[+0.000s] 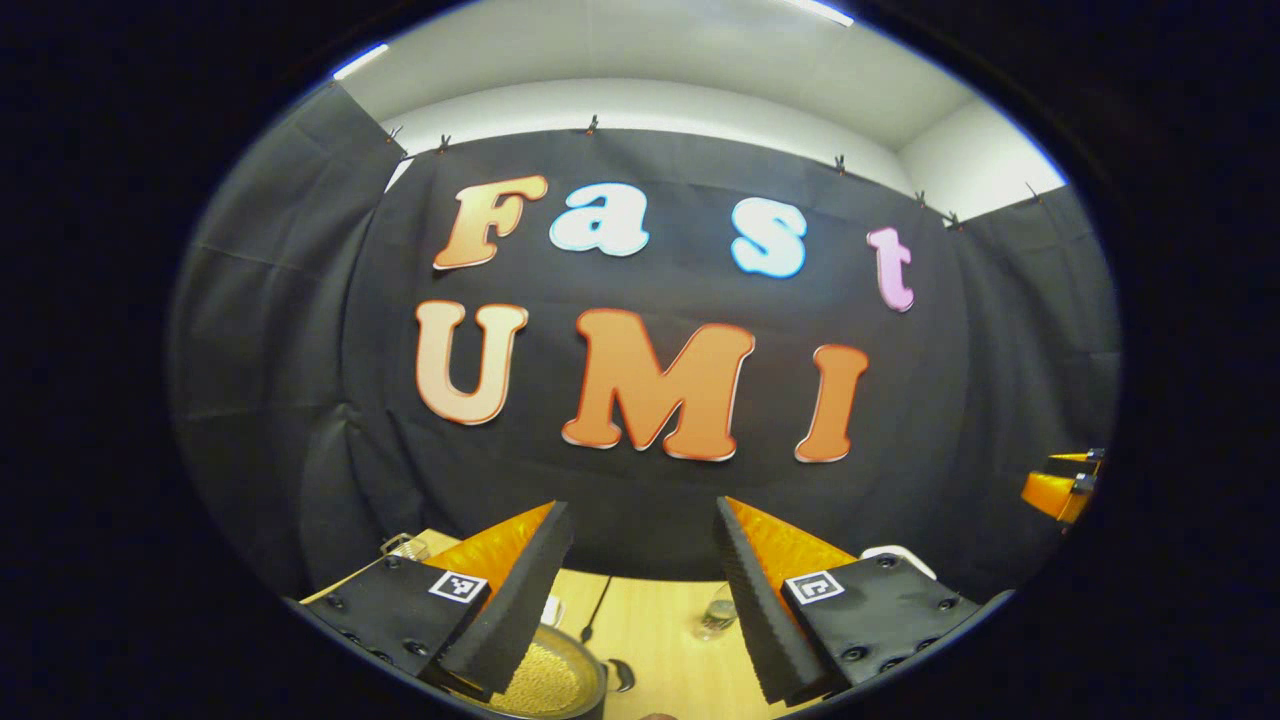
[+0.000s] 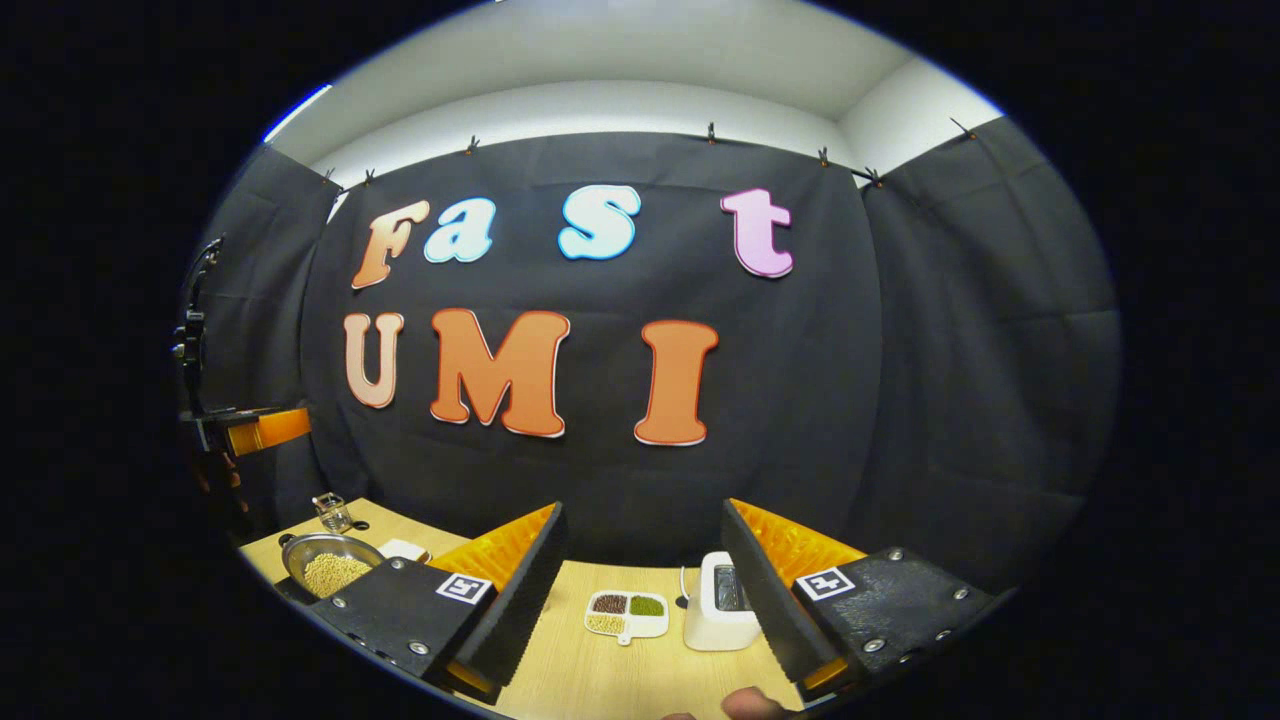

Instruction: First push the handle of the pot to place it horizontally, then grasp the pot with both hands and set it on the induction cooktop.

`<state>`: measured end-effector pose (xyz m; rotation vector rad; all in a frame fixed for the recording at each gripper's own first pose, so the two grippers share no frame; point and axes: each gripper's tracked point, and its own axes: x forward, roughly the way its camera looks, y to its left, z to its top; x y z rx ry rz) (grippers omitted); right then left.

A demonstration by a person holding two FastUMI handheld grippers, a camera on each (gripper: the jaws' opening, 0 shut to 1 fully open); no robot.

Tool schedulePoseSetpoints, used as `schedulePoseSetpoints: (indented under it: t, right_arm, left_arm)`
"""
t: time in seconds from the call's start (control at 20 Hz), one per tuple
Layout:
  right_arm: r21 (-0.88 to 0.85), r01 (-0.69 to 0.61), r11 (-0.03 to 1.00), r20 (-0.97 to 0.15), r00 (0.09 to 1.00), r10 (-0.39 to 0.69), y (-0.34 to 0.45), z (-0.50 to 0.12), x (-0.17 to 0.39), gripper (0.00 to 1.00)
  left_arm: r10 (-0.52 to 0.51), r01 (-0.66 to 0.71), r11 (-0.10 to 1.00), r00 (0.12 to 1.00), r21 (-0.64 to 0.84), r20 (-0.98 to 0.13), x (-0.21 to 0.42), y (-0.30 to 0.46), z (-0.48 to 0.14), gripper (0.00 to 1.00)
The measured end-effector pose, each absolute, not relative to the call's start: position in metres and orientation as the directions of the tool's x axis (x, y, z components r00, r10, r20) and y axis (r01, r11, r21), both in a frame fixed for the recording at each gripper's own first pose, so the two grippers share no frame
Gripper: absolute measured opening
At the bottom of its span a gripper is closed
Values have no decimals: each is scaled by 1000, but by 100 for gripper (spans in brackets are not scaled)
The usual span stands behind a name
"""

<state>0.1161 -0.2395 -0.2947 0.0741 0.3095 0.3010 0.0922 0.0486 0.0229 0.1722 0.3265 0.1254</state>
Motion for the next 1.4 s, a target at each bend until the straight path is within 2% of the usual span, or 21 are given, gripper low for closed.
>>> schedulePoseSetpoints:
  t: [0.05, 0.25, 0.3, 0.45, 0.5, 0.55, 0.65, 0.7, 0.75, 0.85, 1.05, 1.1, 1.15, 1.2, 1.4]
  right_arm:
    - [107, -290, 951, -258, 916, 308, -239, -277, 121, 95]
    - [36, -275, 961, -177, 945, 277, -247, -216, 137, 98]
    - [32, -268, 963, -165, 949, 269, -249, -203, 139, 98]
    - [39, -281, 959, -120, 952, 283, -252, -165, 140, 95]
    - [32, -285, 958, -104, 952, 287, -254, -154, 140, 93]
    - [24, -293, 956, -83, 952, 294, -258, -141, 140, 97]
    - [25, -324, 946, -36, 945, 324, -257, -127, 139, 95]
    - [39, -317, 948, -35, 947, 319, -258, -128, 138, 93]
    - [55, -311, 949, -38, 949, 314, -256, -131, 138, 97]
    - [70, -319, 945, -49, 945, 323, -255, -138, 133, 97]
    - [33, -328, 944, -49, 943, 329, -247, -149, 134, 93]
    - [42, -330, 943, -56, 942, 332, -243, -150, 134, 95]
    - [54, -334, 941, -61, 940, 337, -239, -152, 133, 97]
    - [61, -342, 938, -59, 936, 346, -235, -150, 131, 93]
    - [60, -352, 934, -7, 935, 353, -236, -131, 130, 95]
  left_arm:
    - [120, -66, 979, 949, 192, -290, 100, 38, 37, 96]
    - [78, -7, 960, 967, 280, -244, 115, 26, 101, 96]
    - [70, -2, 956, 973, 293, -220, 117, 24, 122, 100]
    - [83, -27, 942, 985, 335, -155, 124, 35, 179, 96]
    - [104, -52, 937, 985, 345, -134, 122, 39, 198, 100]
    - [112, -67, 934, 988, 350, -109, 122, 42, 216, 98]
    - [106, -81, 932, 993, 353, -52, 118, 36, 244, 98]
    - [102, -87, 930, 994, 356, -25, 112, 36, 249, 97]
    - [101, -88, 932, 995, 351, -20, 108, 35, 246, 96]
    - [88, -68, 941, 995, 332, -44, 107, 31, 233, 98]
    - [89, -61, 930, 994, 362, -60, 104, 35, 217, 100]
    - [87, -59, 929, 994, 364, -60, 104, 33, 215, 96]
    - [89, -63, 929, 994, 366, -56, 105, 33, 216, 98]
    - [93, -68, 928, 994, 366, -51, 103, 34, 219, 98]
    - [111, -114, 925, 993, 361, 29, 93, 38, 246, 100]
